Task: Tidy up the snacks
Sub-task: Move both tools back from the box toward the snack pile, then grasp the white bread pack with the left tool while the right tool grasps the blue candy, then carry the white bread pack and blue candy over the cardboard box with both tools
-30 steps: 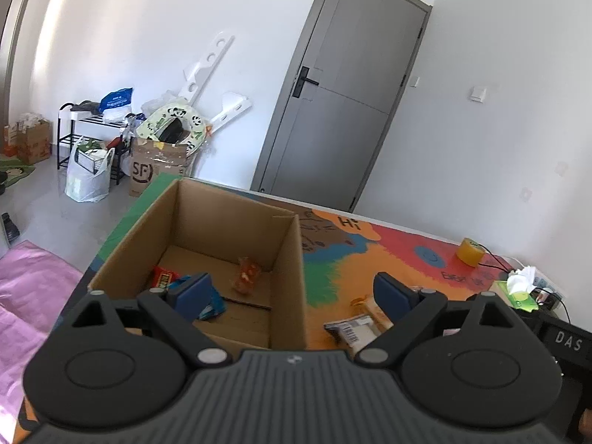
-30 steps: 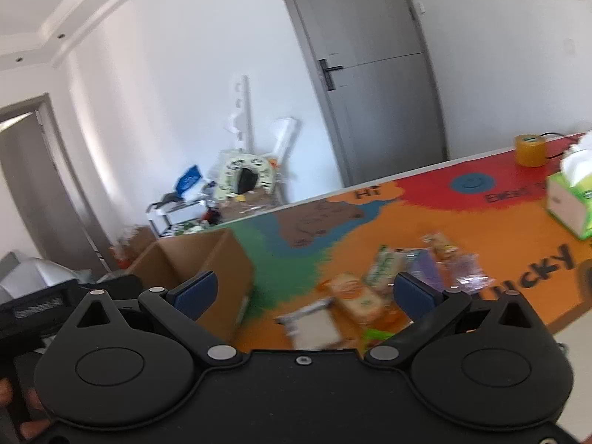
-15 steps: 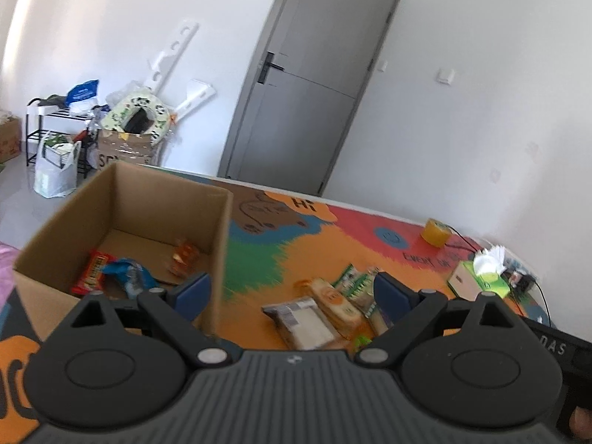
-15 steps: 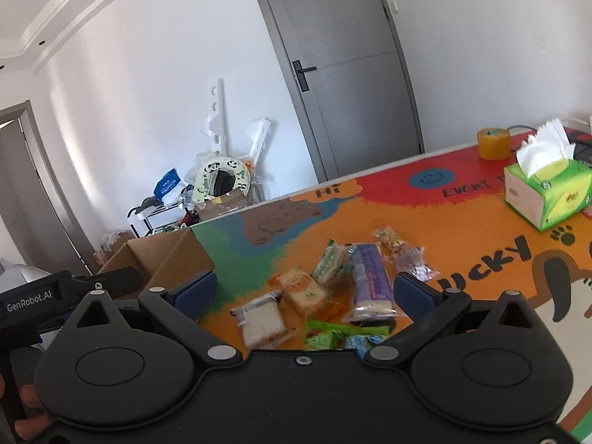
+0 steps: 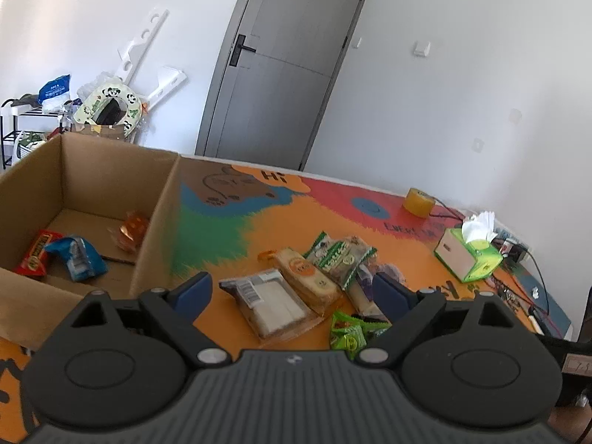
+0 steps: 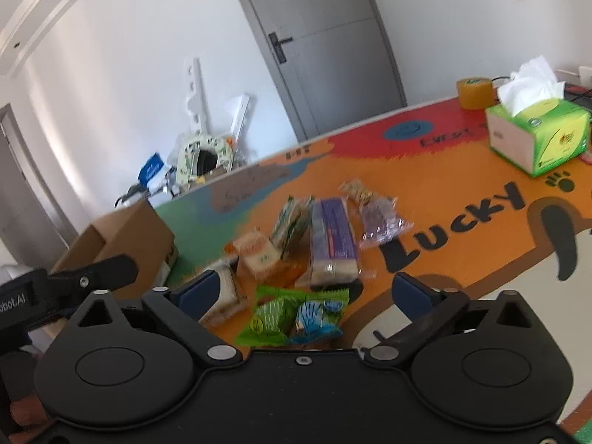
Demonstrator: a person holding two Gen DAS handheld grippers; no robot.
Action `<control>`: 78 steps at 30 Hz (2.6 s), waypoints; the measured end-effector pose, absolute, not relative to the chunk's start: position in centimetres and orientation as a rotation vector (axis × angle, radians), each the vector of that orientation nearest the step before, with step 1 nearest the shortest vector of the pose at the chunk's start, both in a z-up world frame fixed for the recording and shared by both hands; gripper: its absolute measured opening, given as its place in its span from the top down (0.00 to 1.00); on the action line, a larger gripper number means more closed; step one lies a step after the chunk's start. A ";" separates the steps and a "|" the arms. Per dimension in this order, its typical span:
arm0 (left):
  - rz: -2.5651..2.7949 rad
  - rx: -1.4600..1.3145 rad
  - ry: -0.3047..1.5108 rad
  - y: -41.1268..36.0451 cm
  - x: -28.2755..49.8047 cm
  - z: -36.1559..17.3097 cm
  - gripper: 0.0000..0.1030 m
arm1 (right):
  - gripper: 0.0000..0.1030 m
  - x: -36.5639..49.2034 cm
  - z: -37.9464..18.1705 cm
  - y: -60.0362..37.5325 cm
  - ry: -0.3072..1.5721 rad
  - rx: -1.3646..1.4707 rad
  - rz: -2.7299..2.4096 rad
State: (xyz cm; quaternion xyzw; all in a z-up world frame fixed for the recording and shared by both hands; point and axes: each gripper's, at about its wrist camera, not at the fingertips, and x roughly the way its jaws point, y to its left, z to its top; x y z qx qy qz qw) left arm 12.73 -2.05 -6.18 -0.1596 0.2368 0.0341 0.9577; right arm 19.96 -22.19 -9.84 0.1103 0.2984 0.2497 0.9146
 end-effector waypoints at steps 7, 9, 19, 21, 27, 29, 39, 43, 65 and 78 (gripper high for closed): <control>0.048 -0.281 0.482 -3.8 13.5 -6.8 0.22 | 0.39 21.0 -11.9 -22.0 0.688 0.239 0.537; 0.046 -0.250 0.494 -4.3 14.1 -7.2 0.24 | 0.51 21.0 -12.4 -21.9 0.702 0.230 0.543; 0.110 -0.254 0.600 -4.2 17.5 -10.2 0.30 | 0.67 21.2 -12.8 -23.1 0.695 0.195 0.515; 0.119 -0.247 0.610 -4.2 17.9 -10.5 0.30 | 0.67 21.4 -12.9 -23.7 0.693 0.207 0.500; 0.151 -0.287 0.622 -3.7 19.0 -11.0 0.30 | 0.67 21.7 -13.0 -24.8 0.685 0.237 0.465; 0.164 -0.287 0.624 -3.6 19.5 -11.1 0.30 | 0.67 21.8 -13.0 -24.7 0.682 0.237 0.459; 0.187 -0.230 0.643 -3.9 19.9 -12.1 0.34 | 0.65 21.6 -12.9 -24.8 0.667 0.245 0.423; 0.176 -0.217 0.633 -4.1 19.4 -12.3 0.37 | 0.65 21.4 -13.1 -24.1 0.664 0.207 0.439; 0.107 -0.257 0.541 -3.5 16.1 -8.9 0.57 | 0.68 19.2 -9.8 -23.1 0.517 0.240 0.480; 0.104 -0.248 0.428 -2.3 13.5 -4.5 0.57 | 0.69 17.2 -6.3 -20.7 0.435 0.255 0.543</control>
